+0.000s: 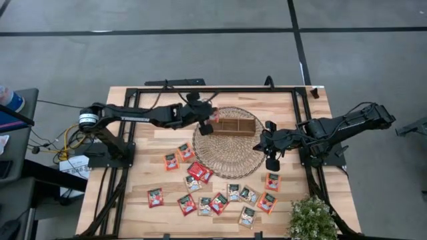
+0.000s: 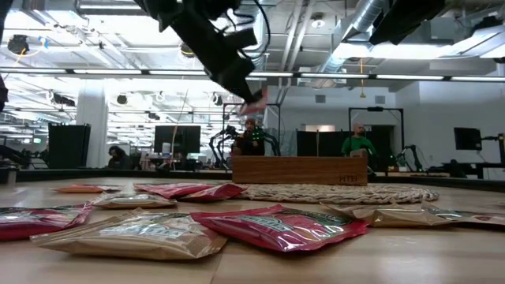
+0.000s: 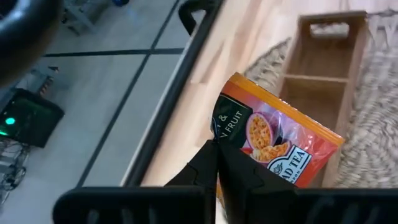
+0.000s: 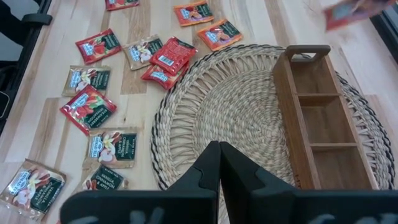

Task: Pick & Place Tea
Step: Put the orange tea bag into the left section of the wooden organizer

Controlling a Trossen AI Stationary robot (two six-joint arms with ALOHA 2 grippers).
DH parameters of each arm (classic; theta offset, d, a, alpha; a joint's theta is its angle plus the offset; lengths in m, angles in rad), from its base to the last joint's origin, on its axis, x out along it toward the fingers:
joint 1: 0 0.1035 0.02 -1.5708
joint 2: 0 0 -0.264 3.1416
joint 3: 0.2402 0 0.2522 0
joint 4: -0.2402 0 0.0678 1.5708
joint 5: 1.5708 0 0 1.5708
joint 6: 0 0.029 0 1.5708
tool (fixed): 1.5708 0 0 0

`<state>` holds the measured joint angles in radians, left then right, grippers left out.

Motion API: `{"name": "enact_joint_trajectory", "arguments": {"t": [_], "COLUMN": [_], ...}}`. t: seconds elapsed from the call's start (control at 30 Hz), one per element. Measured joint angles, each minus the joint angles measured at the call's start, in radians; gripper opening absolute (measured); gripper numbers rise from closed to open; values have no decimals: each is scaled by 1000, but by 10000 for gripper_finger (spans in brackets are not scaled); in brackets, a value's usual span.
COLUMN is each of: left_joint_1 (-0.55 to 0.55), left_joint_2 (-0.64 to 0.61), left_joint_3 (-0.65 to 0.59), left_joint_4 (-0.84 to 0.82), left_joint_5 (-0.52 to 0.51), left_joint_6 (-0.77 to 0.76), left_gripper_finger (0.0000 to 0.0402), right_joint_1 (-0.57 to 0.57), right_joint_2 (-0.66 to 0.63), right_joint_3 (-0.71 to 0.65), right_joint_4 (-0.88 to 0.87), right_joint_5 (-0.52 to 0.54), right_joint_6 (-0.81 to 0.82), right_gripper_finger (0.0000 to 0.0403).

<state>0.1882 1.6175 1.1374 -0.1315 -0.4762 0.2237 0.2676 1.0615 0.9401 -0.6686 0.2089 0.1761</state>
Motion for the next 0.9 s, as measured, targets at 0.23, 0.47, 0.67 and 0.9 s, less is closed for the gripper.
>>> {"name": "enact_joint_trajectory", "arguments": {"t": [0.23, 0.47, 0.67, 0.9], "left_joint_1": [-6, -6, -3, -3], "left_joint_2": [72, 100, 142, 207], "left_joint_3": [0, 1, 0, 7], "left_joint_4": [-5, 105, 182, 191], "left_joint_5": [8, -12, -48, -50], "left_joint_6": [5, 10, 64, 64], "left_gripper_finger": [0, 0, 0, 0], "right_joint_1": [0, -2, -2, -2], "right_joint_2": [0, 0, 0, 0], "right_joint_3": [0, 0, 0, 0], "right_joint_4": [2, 4, 8, 11], "right_joint_5": [0, 1, 2, 2], "right_joint_6": [0, 0, 0, 0], "right_gripper_finger": [0, 0, 0, 0]}}
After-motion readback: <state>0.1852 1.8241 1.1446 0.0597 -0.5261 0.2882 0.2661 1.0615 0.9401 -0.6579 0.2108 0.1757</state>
